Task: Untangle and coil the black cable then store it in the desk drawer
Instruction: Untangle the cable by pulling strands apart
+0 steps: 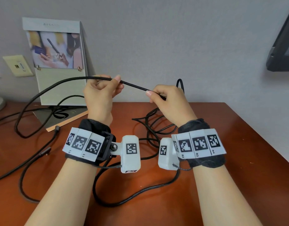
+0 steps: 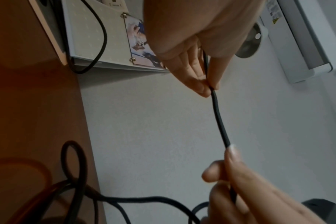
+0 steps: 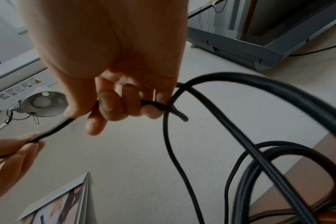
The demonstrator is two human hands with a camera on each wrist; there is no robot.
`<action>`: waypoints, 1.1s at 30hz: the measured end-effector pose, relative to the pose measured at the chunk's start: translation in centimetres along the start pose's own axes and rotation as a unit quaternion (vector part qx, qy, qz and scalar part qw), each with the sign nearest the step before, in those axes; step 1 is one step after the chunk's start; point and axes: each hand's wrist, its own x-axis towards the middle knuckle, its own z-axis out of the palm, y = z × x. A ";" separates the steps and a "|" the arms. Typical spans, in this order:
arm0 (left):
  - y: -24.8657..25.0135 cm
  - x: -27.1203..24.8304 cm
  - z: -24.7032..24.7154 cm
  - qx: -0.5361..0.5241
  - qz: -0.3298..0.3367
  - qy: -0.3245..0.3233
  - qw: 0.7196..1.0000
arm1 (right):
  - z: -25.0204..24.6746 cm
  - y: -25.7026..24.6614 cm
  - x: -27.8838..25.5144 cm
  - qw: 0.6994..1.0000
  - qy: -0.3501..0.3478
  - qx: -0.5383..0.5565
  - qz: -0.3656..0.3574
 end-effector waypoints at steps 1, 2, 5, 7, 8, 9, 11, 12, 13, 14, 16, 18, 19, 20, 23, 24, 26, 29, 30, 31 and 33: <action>0.0 -0.1 0.1 -0.004 -0.001 -0.006 1.000 | 0.0 -0.1 0.0 1.000 -0.005 0.000 -0.002; 0.0 -0.1 0.3 -0.006 -0.003 -0.017 1.000 | -0.1 -0.2 -0.1 1.000 -0.009 0.000 -0.005; -0.2 -0.7 0.9 0.002 -0.007 -0.067 0.998 | -0.1 -0.3 -0.1 1.000 -0.009 0.002 -0.007; -0.2 -1.1 1.2 0.019 0.002 -0.085 0.996 | 0.0 -0.3 -0.1 1.000 -0.004 -0.002 -0.007; -0.2 -1.2 1.3 0.028 0.009 -0.088 0.996 | 0.1 -0.4 -0.1 1.000 -0.004 -0.004 -0.006; -0.2 -1.2 1.3 0.035 0.016 -0.087 0.995 | 0.1 -0.3 -0.1 1.000 -0.006 -0.005 -0.006; -0.1 -0.9 1.0 0.039 0.026 -0.074 0.996 | 0.1 -0.3 -0.1 1.000 -0.009 -0.003 -0.008; -0.1 -0.7 0.8 0.035 0.030 -0.060 0.997 | 0.1 -0.2 -0.1 1.000 -0.010 -0.004 -0.010; 0.1 -0.5 0.5 0.031 0.033 -0.046 0.998 | 0.1 -0.1 -0.1 1.000 -0.012 -0.006 -0.012; 0.2 -0.3 0.2 0.029 0.036 -0.035 0.998 | 0.1 -0.1 -0.1 1.000 -0.013 -0.007 -0.012; 0.5 0.1 -0.1 0.026 0.042 -0.018 0.999 | 0.1 -0.1 -0.1 1.000 -0.014 -0.010 -0.011; 0.6 0.4 -0.4 0.023 0.048 -0.006 0.999 | 0.1 -0.1 0.0 1.000 -0.014 -0.014 -0.012; 0.7 0.5 -0.6 0.024 0.050 -0.001 0.998 | 0.1 -0.2 0.0 1.000 -0.013 -0.016 -0.011; 0.7 0.6 -0.7 0.023 0.052 0.003 0.998 | 0.0 -0.2 0.0 1.000 -0.013 -0.018 -0.009; 0.7 1.0 -1.2 0.016 0.056 0.018 0.998 | -0.2 -0.1 0.0 1.000 -0.012 -0.026 0.004; 0.6 1.1 -1.3 0.013 0.058 0.021 0.998 | -0.3 0.0 0.0 1.000 -0.011 -0.028 0.009; 0.7 1.1 -1.3 0.014 0.062 0.026 0.998 | -0.6 0.1 0.0 0.999 -0.010 -0.034 0.016; 0.9 1.2 -1.5 0.020 0.064 0.035 0.997 | -0.9 0.3 -0.1 0.999 -0.012 -0.046 0.021; 1.0 1.3 -1.6 0.020 0.064 0.038 0.997 | -1.0 0.4 -0.1 0.999 -0.012 -0.050 0.020; 1.1 1.3 -1.6 0.019 0.065 0.041 0.997 | -1.1 0.5 -0.1 0.998 -0.012 -0.052 0.016; 1.1 1.3 -1.6 0.015 0.063 0.043 0.997 | -1.1 0.8 -0.1 0.998 -0.010 -0.056 0.012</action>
